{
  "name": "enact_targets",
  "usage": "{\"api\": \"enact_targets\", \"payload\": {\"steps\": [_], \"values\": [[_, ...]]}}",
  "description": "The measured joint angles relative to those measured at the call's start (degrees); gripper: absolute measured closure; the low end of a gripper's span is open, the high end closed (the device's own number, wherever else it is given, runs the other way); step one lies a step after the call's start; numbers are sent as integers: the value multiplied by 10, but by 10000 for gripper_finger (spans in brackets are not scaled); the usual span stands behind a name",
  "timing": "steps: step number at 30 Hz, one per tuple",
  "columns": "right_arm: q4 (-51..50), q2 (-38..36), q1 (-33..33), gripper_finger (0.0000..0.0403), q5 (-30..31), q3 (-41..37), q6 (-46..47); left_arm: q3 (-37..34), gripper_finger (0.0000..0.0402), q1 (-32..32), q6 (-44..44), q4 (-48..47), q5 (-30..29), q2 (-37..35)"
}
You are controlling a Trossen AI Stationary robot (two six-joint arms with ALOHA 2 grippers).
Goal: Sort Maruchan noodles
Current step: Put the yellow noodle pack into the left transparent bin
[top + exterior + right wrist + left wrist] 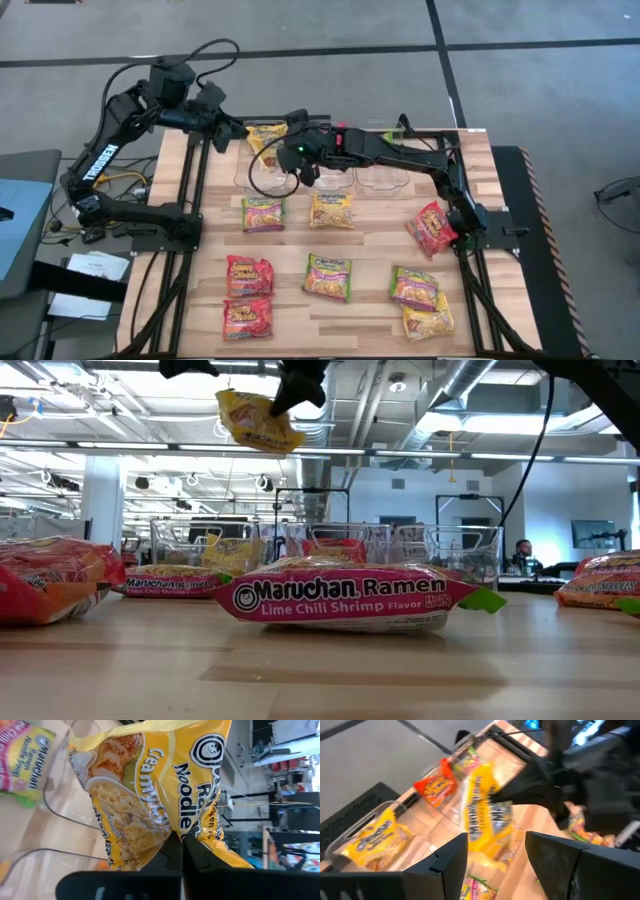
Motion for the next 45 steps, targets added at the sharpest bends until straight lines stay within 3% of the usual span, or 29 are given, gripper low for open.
{"api": "enact_targets", "payload": {"steps": [8, 15, 22, 45], "values": [[24, -1, 6, 395, 15, 0, -19, 0, 214, 69, 10, -13, 85, 20], [49, -20, 8, 395, 13, 0, -32, -1, 214, 79, 13, -7, 118, 49], [50, -23, -1, 395, 13, 0, -33, 0, 214, 80, 18, 12, 192, 60], [70, -23, -2, 395, 21, 0, -40, 0, 214, 76, -13, 1, 209, 66]]}}
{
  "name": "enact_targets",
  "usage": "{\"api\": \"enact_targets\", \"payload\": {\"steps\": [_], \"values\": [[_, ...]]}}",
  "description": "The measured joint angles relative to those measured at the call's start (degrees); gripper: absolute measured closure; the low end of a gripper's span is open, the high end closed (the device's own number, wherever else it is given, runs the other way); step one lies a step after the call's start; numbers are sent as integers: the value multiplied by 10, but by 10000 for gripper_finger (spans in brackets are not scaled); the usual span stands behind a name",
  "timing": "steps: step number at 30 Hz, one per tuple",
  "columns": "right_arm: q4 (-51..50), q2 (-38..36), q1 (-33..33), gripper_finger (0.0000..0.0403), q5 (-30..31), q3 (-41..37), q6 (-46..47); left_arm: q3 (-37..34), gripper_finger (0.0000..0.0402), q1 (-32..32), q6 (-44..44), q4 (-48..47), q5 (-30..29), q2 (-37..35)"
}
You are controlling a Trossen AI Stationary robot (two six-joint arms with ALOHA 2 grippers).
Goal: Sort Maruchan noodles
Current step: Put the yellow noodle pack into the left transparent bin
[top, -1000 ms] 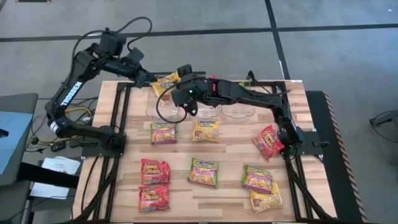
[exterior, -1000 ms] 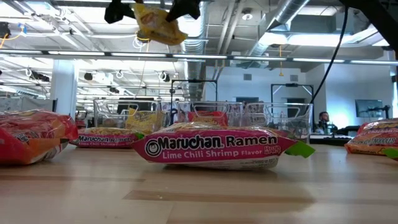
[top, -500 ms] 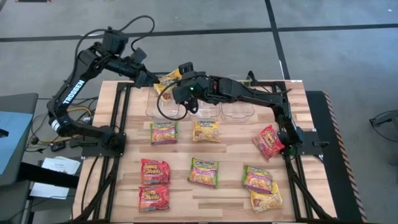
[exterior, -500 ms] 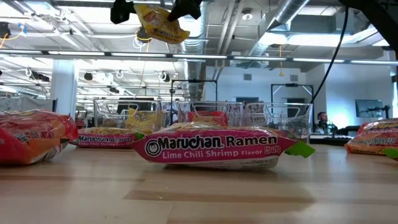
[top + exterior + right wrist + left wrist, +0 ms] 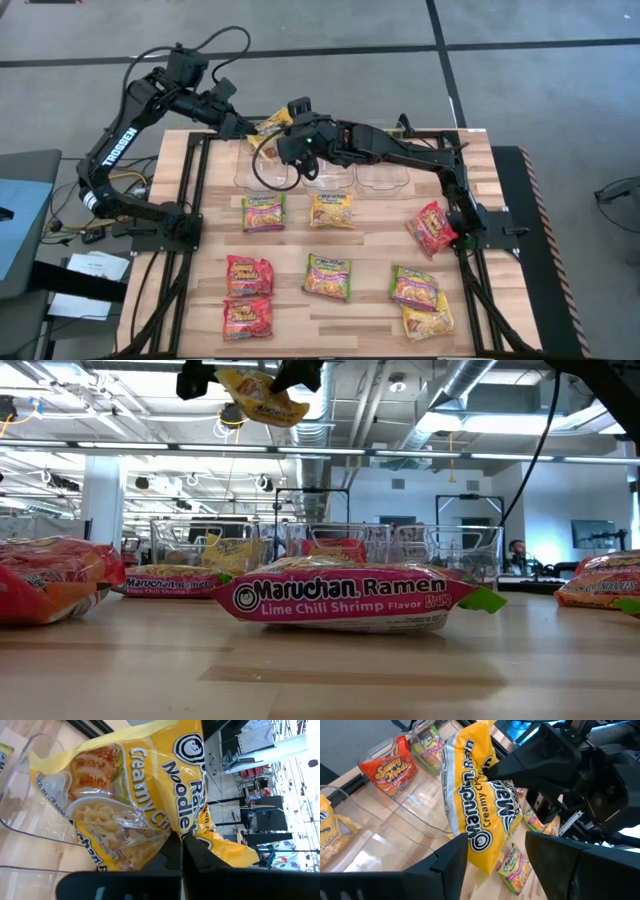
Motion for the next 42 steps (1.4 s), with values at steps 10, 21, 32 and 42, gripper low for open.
{"api": "enact_targets", "payload": {"steps": [10, 21, 32, 42], "values": [[-12, 0, 15, 395, 16, 0, -16, 0, 214, 0, -5, -2, -33, 0], [3, 0, 11, 395, 38, 0, -17, 0, 214, 0, -16, -14, 0, 0], [49, 0, 17, 395, 39, 0, -32, 0, 214, -3, -16, -10, -3, 8], [57, 0, 19, 399, 38, 0, -45, -1, 228, -9, 7, -3, 0, 10]]}}
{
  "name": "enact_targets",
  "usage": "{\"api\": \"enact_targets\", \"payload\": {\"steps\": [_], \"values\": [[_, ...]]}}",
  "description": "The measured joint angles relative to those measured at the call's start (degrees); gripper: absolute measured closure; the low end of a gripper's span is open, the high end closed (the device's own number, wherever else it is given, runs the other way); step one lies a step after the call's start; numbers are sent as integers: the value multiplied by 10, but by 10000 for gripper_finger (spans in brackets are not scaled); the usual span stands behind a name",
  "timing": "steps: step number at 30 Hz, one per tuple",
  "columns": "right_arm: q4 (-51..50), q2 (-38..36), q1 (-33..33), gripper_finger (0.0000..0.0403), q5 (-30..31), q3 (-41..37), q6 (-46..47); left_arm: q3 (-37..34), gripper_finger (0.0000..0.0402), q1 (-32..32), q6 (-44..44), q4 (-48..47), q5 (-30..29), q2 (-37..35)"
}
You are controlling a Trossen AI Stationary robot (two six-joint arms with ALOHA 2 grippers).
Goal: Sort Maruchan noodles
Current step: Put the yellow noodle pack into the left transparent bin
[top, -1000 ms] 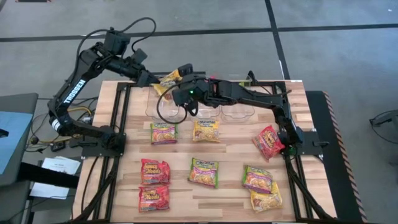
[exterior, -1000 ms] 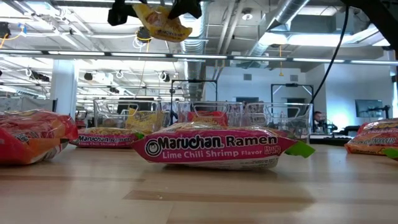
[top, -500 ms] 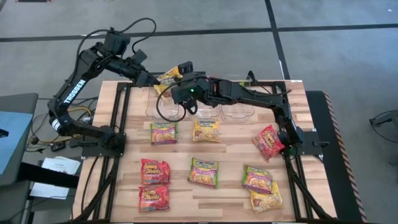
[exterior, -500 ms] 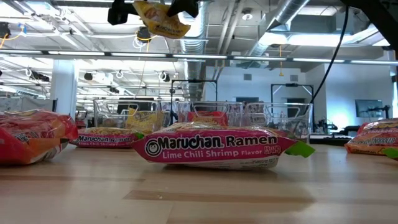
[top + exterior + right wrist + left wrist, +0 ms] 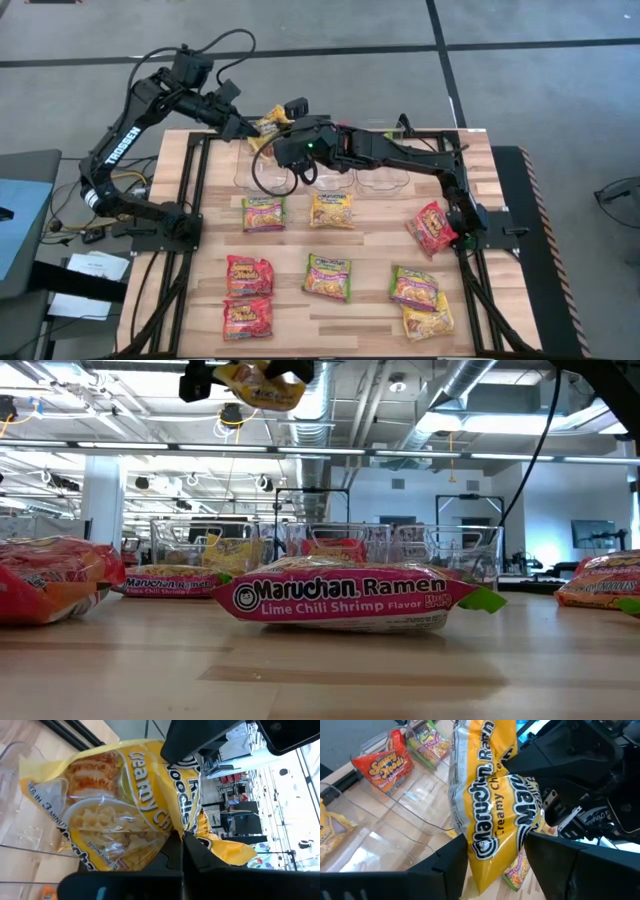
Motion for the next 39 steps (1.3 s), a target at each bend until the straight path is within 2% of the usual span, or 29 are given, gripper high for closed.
{"api": "enact_targets", "payload": {"steps": [10, 15, 20, 31, 39], "values": [[2, 0, 0, 398, 0, 0, -2, 0, 344, -5, 17, 7, -8, 0], [-2, 0, 0, 398, 1, 0, -2, 0, 382, -5, 29, 9, -7, 0], [-2, 0, -1, 385, 6, 0, -2, 0, 392, -5, 39, 10, -15, -1], [1, 0, -5, 300, 16, 0, 34, 0, 401, -6, 82, 9, -56, -2], [-2, -4, -6, 245, 89, 0, 25, 0, 401, -6, 115, 6, -125, -2]]}}
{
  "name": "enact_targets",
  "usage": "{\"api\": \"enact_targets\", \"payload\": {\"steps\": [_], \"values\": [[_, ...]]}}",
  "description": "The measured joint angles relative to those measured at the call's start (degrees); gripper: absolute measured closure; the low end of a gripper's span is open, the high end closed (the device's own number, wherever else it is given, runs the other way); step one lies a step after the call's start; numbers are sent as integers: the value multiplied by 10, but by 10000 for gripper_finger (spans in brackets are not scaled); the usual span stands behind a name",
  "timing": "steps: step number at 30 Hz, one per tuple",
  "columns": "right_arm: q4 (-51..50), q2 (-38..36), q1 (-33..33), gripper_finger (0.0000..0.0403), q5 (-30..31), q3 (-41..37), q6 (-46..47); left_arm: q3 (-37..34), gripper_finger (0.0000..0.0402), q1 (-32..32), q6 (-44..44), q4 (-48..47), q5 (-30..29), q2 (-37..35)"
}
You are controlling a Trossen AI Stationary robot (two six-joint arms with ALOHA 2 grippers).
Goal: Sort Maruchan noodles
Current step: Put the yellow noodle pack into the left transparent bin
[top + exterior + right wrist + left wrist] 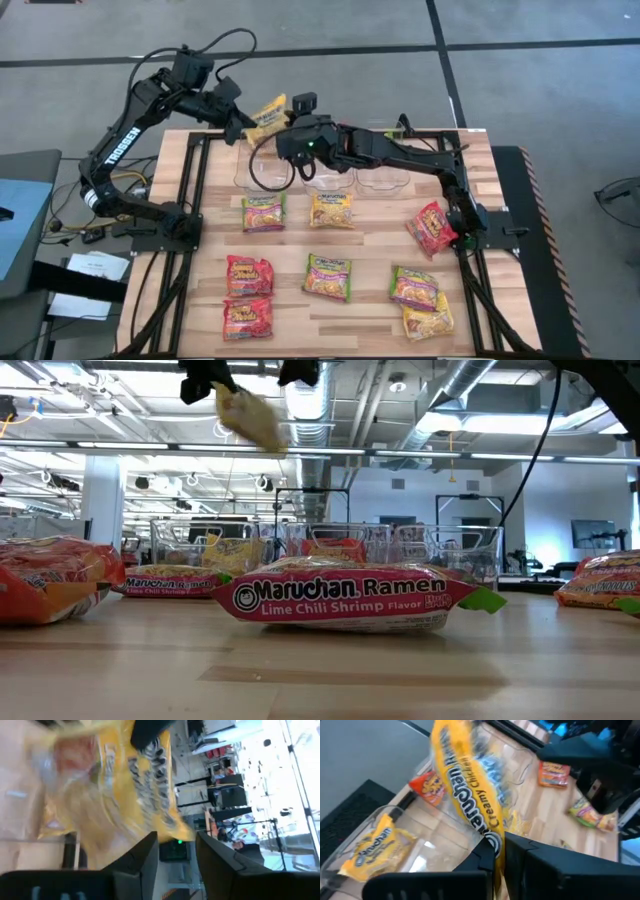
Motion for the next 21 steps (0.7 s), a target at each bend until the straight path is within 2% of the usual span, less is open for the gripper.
{"api": "enact_targets", "payload": {"steps": [6, 21], "values": [[-3, -22, -6, 234, 16, -1, -1, 0, 400, 0, 24, -19, -44, 0], [-1, -132, -49, 237, 79, 1, 19, -18, 401, 1, 132, -30, -100, 4]]}}
